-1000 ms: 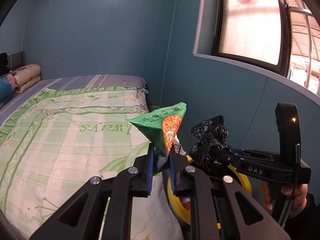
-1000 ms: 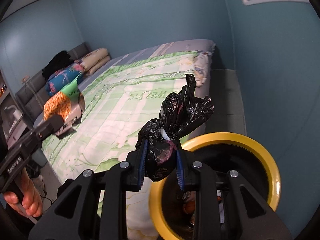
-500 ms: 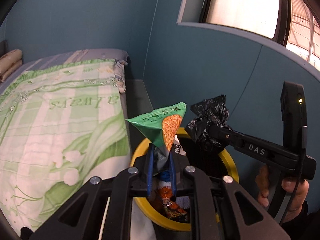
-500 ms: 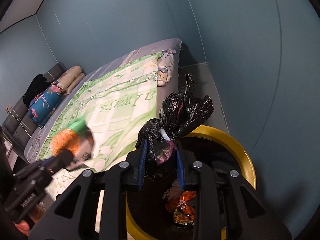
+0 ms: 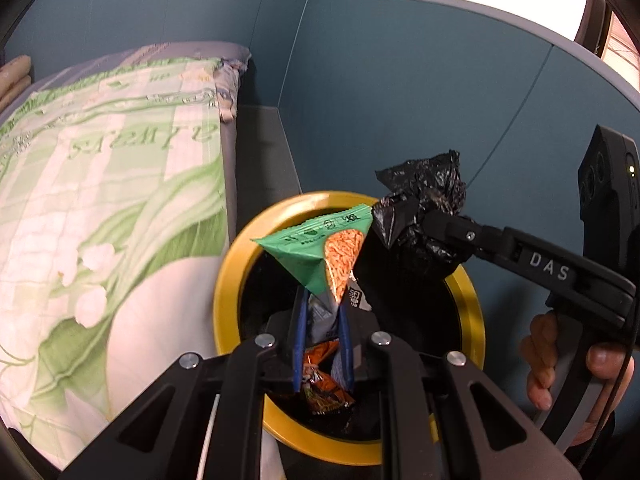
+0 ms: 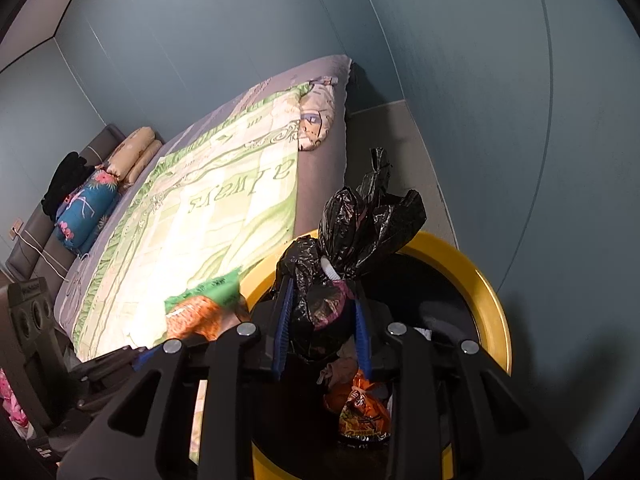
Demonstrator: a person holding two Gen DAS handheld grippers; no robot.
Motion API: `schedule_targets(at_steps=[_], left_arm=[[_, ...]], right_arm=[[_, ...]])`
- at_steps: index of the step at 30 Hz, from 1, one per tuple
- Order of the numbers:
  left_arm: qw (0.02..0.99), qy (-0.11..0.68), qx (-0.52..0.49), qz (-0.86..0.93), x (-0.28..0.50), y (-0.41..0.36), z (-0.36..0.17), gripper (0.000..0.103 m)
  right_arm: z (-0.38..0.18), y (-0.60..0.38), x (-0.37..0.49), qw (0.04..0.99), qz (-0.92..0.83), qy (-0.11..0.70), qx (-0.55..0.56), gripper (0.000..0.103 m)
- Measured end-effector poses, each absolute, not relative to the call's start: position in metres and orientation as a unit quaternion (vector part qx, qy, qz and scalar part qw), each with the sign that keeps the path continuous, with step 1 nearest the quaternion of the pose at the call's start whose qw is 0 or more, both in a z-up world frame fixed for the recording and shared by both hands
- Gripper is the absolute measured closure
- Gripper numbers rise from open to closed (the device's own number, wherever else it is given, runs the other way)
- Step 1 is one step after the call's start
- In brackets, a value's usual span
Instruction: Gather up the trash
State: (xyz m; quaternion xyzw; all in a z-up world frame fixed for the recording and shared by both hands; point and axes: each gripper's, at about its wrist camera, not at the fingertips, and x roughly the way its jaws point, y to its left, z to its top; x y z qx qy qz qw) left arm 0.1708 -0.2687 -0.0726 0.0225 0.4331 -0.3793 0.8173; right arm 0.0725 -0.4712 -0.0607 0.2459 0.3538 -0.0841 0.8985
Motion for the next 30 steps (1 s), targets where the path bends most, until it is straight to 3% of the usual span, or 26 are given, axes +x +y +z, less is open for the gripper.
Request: schedule_targets(at_steps=[8,10,12,18,24,30], left_arm=[[0.816,0.44,0.017,-0.374,0.169,-0.269,-0.078,0.089],[0.815,0.442,0.011,-0.373,0.168,-0.266,-0.075,0.085],[0.816,0.443,0.001,-0.37,0.167,-0.261,-0.074,0.07],[0.824,0.44,-0.016,-0.358,0.168,-0.243,-0.067,0.057],[0.824,0.434,-0.04,-0.361,0.17,-0.231,-0.06,0.049],[0.837,0.416,-0.047,-0.353,0.166,-0.216,-0.048,0.049]], right_arm=[[-0.064,-0.469,0.07,0.895,-0.091,0.357,0.252,0.072],[-0.064,-0.469,0.071,0.893,-0.094,0.357,0.258,0.069],[-0.065,-0.471,0.069,0.891,-0.096,0.356,0.263,0.064],[-0.063,-0.47,0.07,0.891,-0.098,0.353,0.268,0.055],[-0.057,-0.467,0.065,0.896,-0.103,0.339,0.267,0.047],[-0.049,-0.461,0.065,0.903,-0.1,0.327,0.261,0.044]])
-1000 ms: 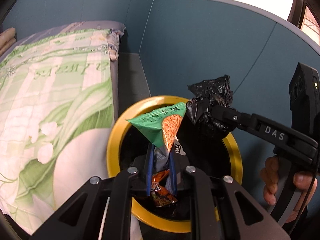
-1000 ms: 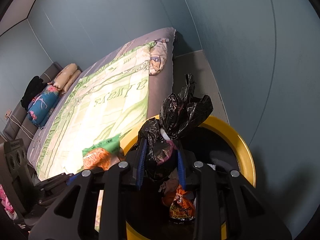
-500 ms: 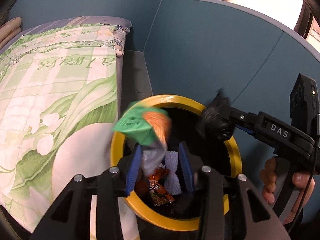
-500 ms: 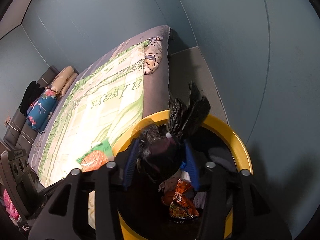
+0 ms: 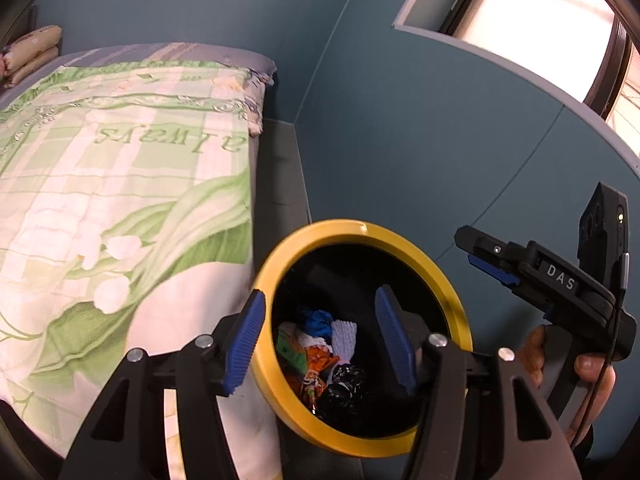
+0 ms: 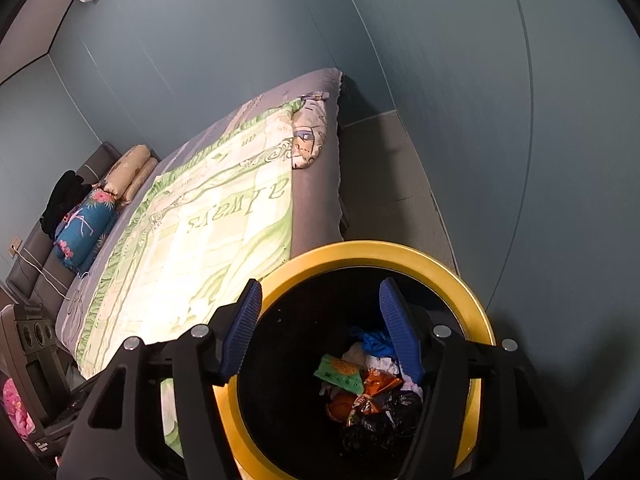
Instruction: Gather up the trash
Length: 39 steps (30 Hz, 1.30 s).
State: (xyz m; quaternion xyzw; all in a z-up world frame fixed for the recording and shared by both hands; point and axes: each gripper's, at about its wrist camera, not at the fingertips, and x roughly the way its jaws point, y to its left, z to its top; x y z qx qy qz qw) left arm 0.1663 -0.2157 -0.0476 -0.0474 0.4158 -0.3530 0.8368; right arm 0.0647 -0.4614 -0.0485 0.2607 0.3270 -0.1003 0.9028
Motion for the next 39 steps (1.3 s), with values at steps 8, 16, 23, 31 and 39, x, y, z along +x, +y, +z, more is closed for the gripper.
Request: schedule_targets(at_steps=[8,16,23,31,39], left_arm=[[0.875,0.374,-0.073,-0.3,0.167,-0.151,-0.019,0.049],[0.915,0.329,-0.094,-0.214,0.159,-0.077,0.002,0.037],[0.943,0.281,-0.098,-0.149,0.137,-0.031,0.024,0.023],[0.973,0.204,-0.066,-0.087,0.101,-0.008,0.049,0.008],[0.984,0.161,-0.056,-0.05,0.068,-0.004,0.053,0.008]], right_arm=[[-0.039,-0.439,0.088,0.911,-0.066,0.335,0.23,0.043],[-0.02,-0.381,0.118,0.929,-0.012,0.326,0.173,0.037],[0.0,-0.32,0.12,0.95,-0.003,0.284,0.131,0.019],[0.02,-0.27,0.096,0.972,-0.009,0.215,0.09,0.008],[0.026,-0.258,0.073,0.981,-0.025,0.176,0.078,0.008]])
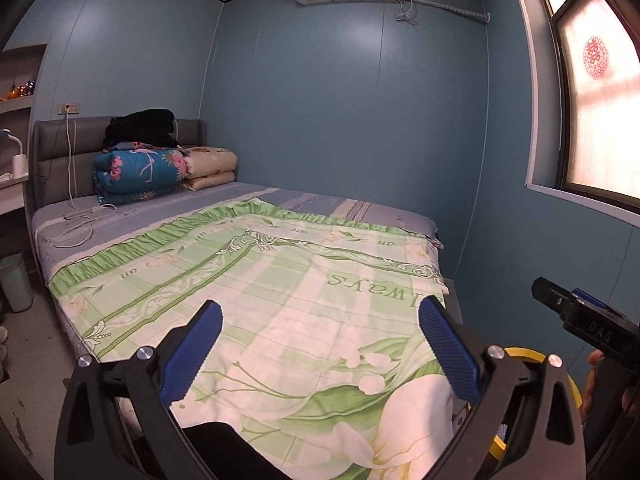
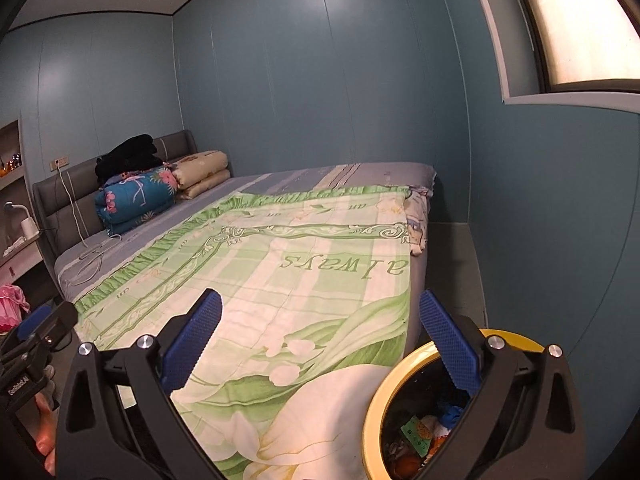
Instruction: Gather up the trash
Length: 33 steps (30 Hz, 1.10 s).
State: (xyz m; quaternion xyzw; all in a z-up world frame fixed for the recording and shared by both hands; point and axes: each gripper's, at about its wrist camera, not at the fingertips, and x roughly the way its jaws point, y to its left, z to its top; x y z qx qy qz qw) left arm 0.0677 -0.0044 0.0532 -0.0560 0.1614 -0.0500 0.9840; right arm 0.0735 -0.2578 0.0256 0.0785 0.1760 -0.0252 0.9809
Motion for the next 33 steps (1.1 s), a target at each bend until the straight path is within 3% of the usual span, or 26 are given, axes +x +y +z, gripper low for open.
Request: schedule_targets(at_steps=[33], left_arm=[[0.987,0.152,-0.048,-0.014,0.032,-0.011,0.024,0.008]], right_arm=[[-0.014,-0.262,0.053,0.981,-0.04,0.173,0.075,0.008]])
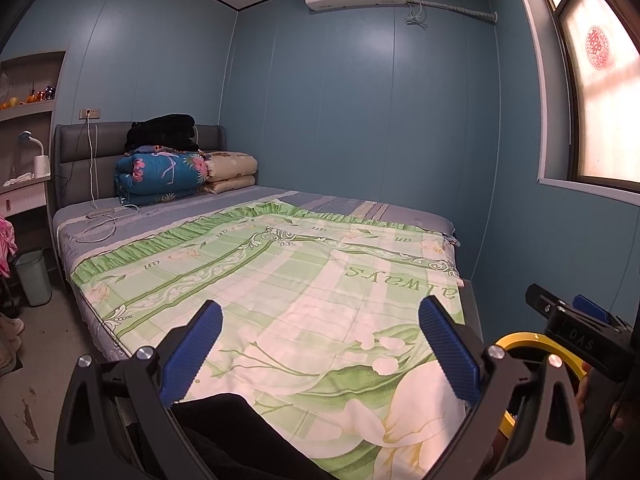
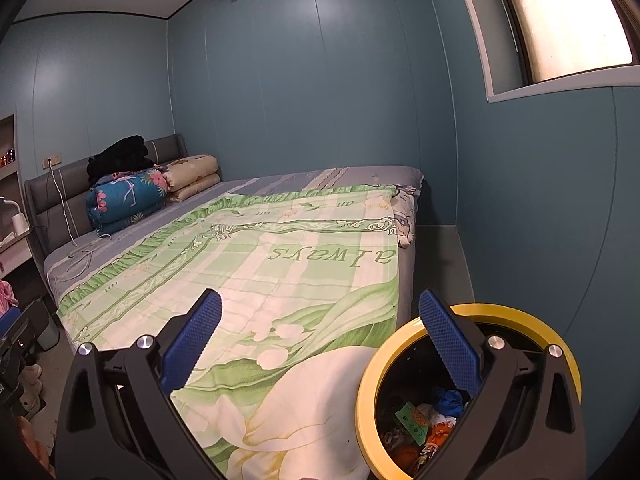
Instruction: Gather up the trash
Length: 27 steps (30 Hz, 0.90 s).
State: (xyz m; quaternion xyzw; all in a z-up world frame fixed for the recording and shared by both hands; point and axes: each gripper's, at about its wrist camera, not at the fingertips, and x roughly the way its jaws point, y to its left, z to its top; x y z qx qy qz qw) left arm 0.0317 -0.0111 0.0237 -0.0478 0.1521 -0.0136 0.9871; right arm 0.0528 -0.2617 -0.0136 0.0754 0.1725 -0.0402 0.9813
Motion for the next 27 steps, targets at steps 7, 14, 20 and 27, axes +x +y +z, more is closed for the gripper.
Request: schedule_targets(at_steps=[7,14,20,27], left_arm=[[0.987,0.152,-0.047,-0.013,0.0316,-0.0104,0.0232,0.008],[0.987,0.153,-0.047,-0.016,0.0311,-0.0105,0.0234,0.008],[0.987,0.154,-0.047,-0.016,0.0311,-0.0104,0.0233,0.008],[0.986,0.159,-0.047,-0.018,0.0313,-0.009,0.0209,0.008]], right_arm=[[-0.0142,-0.2628,0.0525,0.981,-0.039,0.174,0.078,0.008],[-0.015,-0.264,0.0535,0.98,-0.038,0.178,0.079,0.008],[-0.0169,-0.266,0.0538,0.979,-0.039,0.181,0.081,0.008],[-0.0173,-0.2681,0.0542,0.979,-0.039,0.184,0.083,0.008]])
